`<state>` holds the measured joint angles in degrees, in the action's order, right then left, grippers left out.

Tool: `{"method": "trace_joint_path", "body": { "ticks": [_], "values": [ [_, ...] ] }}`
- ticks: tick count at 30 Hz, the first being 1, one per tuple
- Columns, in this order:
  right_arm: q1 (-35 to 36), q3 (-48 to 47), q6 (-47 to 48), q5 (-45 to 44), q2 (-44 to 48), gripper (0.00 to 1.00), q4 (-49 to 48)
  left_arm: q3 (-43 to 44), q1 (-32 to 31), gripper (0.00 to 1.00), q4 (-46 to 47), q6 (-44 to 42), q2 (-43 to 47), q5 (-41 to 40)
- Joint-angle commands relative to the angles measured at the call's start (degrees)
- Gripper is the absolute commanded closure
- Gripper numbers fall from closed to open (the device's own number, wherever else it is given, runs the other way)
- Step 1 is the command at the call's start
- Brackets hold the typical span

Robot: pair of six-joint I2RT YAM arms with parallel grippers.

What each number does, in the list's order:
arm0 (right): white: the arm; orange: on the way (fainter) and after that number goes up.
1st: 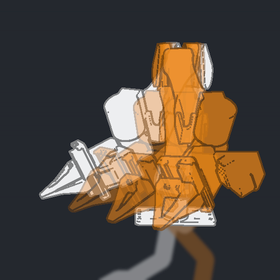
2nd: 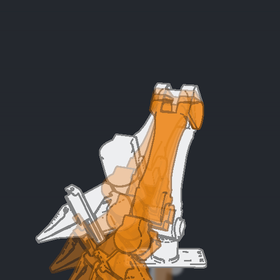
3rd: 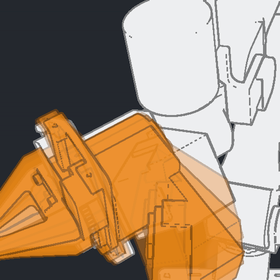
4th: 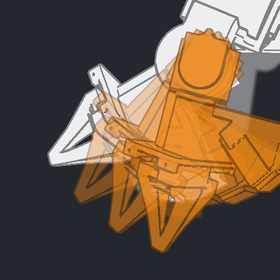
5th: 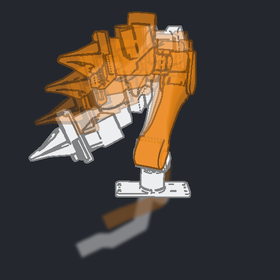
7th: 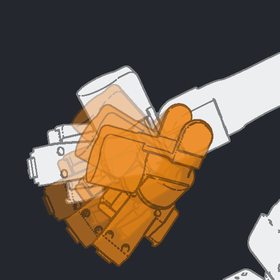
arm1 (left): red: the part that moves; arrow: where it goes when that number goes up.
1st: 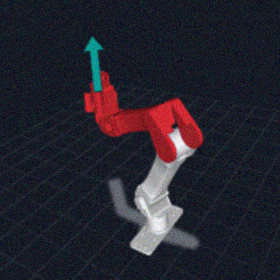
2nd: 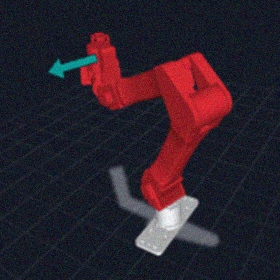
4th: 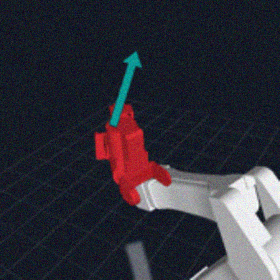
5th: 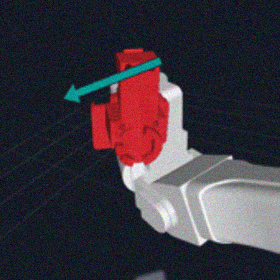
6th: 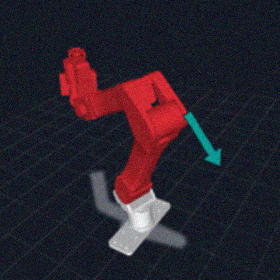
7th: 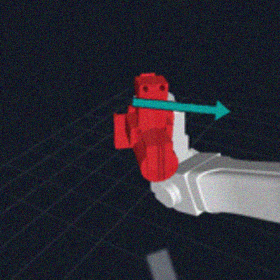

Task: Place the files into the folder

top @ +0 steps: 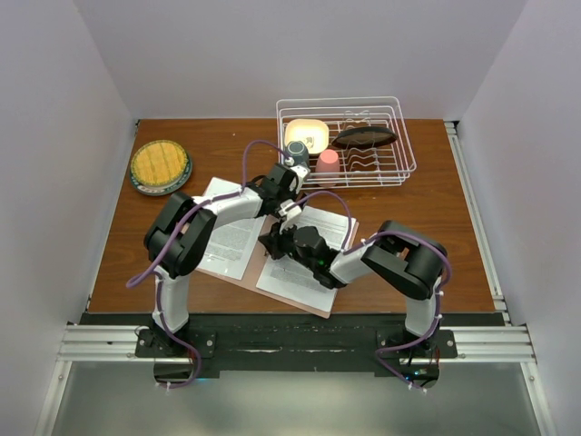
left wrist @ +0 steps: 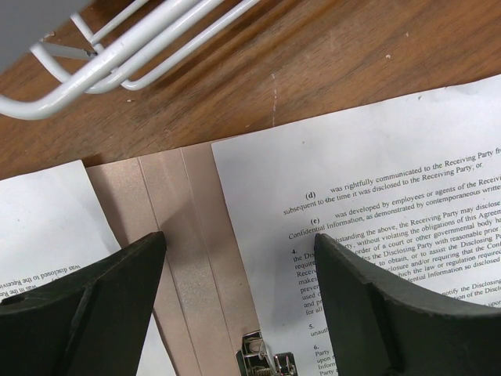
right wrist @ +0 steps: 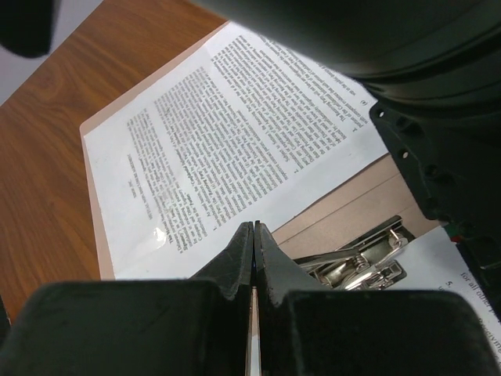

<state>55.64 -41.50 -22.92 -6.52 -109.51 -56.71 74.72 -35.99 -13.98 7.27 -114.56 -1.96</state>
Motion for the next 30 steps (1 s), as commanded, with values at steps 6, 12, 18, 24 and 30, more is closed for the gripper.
{"method": "trace_joint_path", "body": {
  "ticks": [6, 12, 18, 24, 30],
  "values": [
    [2.3, 0.6, 0.3, -0.2, -1.7, 1.0, 2.3, -4.6, 0.7, 0.2, -9.6, 1.5, -4.4, 5.1],
    [2.5, 2.0, -0.1, -0.4, -1.8, 1.0, 3.2, -4.6, 0.8, 0.21, -9.6, 1.5, -4.7, 5.3],
    [2.5, 3.4, -0.5, -0.3, -2.0, 1.0, 3.3, -4.8, 0.8, 0.21, -9.5, 1.6, -4.4, 5.3],
    [2.8, 4.5, -1.0, -0.5, -2.8, 1.0, 2.6, -4.7, 1.0, 0.22, -9.5, 1.5, -4.3, 5.3],
    [3.0, 3.9, -0.7, -0.5, -3.6, 1.0, 3.5, -4.8, 1.2, 0.23, -9.3, 1.6, -4.2, 5.5]
  ]
}}
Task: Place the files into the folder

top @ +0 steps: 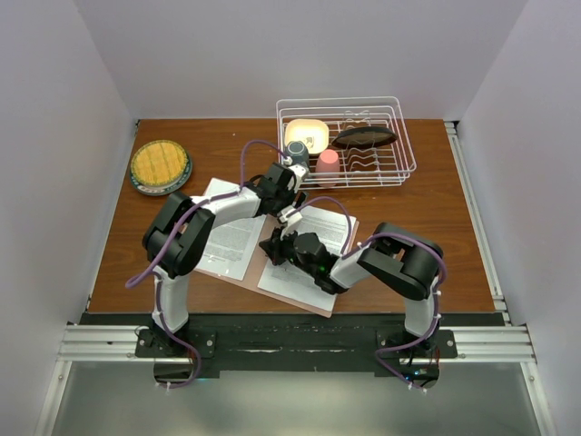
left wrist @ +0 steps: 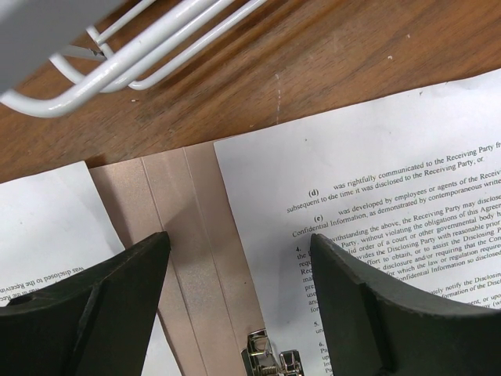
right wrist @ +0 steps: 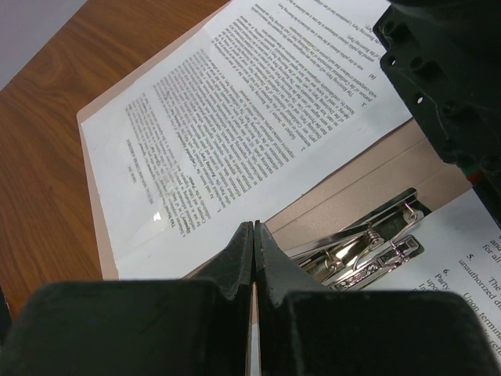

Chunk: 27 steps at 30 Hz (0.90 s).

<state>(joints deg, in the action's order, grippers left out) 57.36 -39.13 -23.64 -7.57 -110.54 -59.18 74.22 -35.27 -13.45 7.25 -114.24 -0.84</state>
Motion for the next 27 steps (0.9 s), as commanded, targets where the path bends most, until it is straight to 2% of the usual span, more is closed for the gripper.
{"method": "trace_joint_path", "body": {
  "ticks": [1, 27],
  "values": [
    [1.3, 1.6, 0.0, 0.5, -2.7, 1.0, 6.0, -4.4, 0.5, 0.23, -9.8, 1.5, -4.5, 4.4],
    [2.4, 4.5, -3.0, -1.2, -4.2, 1.0, 7.0, -5.0, 1.4, 0.25, -10.0, 1.2, -4.2, 4.8]
  ]
}}
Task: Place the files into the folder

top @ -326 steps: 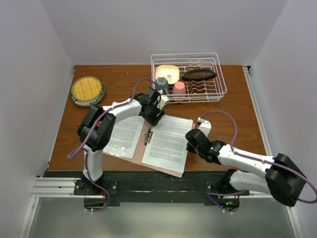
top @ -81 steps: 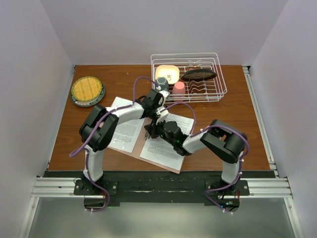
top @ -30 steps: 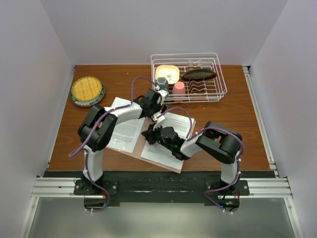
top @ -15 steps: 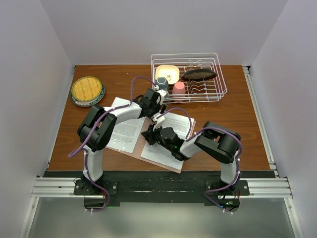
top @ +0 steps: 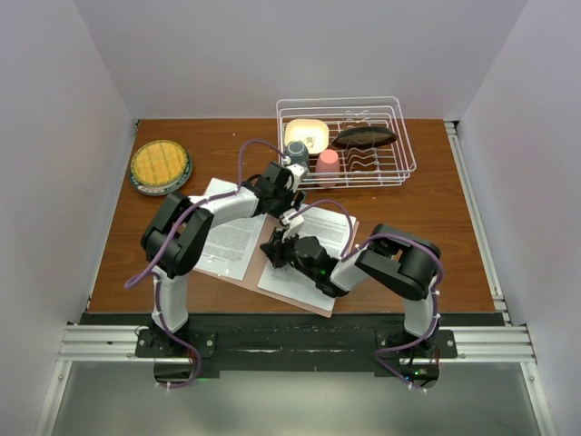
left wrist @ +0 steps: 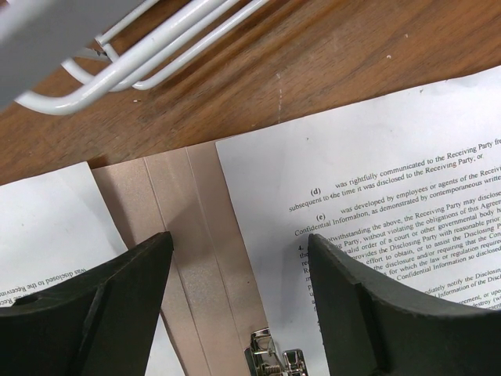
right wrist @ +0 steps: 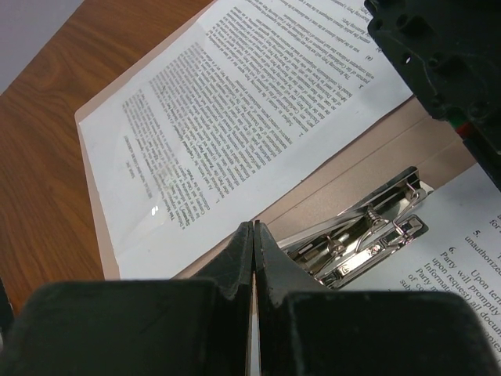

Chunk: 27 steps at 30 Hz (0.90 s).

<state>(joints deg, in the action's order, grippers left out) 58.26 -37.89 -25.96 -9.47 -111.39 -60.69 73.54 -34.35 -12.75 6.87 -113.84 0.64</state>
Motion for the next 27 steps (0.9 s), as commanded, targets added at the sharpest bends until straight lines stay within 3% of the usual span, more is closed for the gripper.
{"method": "trace_joint_path", "body": {
  "ticks": [1, 27],
  "values": [
    [1.5, 3.4, -0.7, 0.5, -3.6, 1.0, 8.3, -4.3, 0.5, 0.25, -10.7, 1.6, -4.6, 3.3],
    [1.9, 4.8, -3.2, -2.0, -7.4, 1.0, 8.5, -5.4, 1.4, 0.27, -10.5, 0.9, -4.8, 3.5]
  ]
}}
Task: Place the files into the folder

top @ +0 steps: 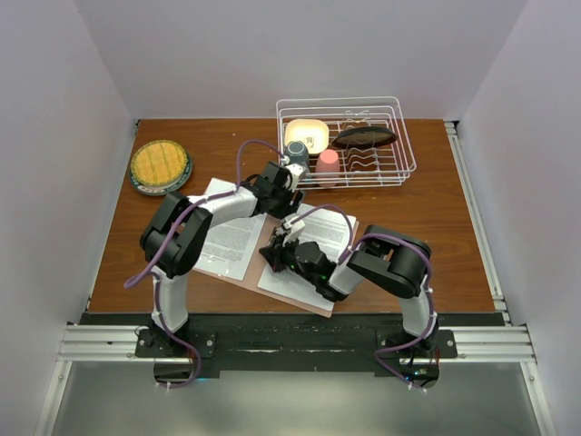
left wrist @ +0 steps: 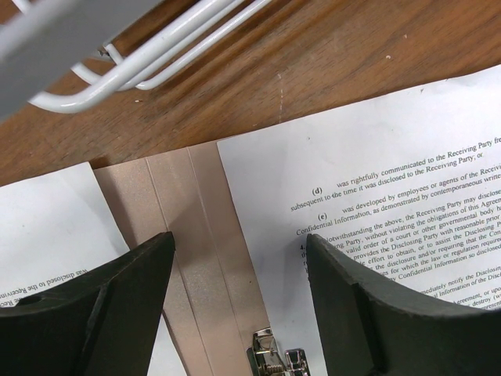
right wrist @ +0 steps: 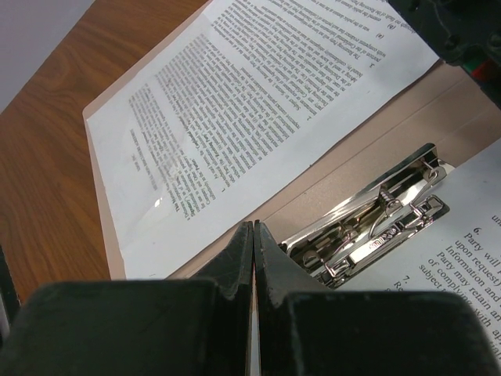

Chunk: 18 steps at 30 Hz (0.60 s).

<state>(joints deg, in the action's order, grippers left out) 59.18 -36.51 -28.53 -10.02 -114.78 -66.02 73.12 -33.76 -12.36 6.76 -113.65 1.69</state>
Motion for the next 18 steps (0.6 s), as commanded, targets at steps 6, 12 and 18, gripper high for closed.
{"method": "trace_joint_path", "body": {
  "ticks": [6, 12, 18],
  "values": [
    [1.1, 3.4, -1.7, -3.5, -4.0, 1.0, 15.0, -5.6, 1.1, 0.27, -10.7, 0.9, -4.8, 2.8],
    [1.0, 2.2, -2.1, -4.6, -4.2, 1.0, 18.1, -5.5, 1.0, 0.28, -10.7, 0.7, -5.0, 3.0],
    [0.9, 2.9, -3.0, -5.9, -4.6, 1.0, 19.3, -5.2, 1.1, 0.28, -10.9, 0.8, -5.3, 3.1]
  ]
}}
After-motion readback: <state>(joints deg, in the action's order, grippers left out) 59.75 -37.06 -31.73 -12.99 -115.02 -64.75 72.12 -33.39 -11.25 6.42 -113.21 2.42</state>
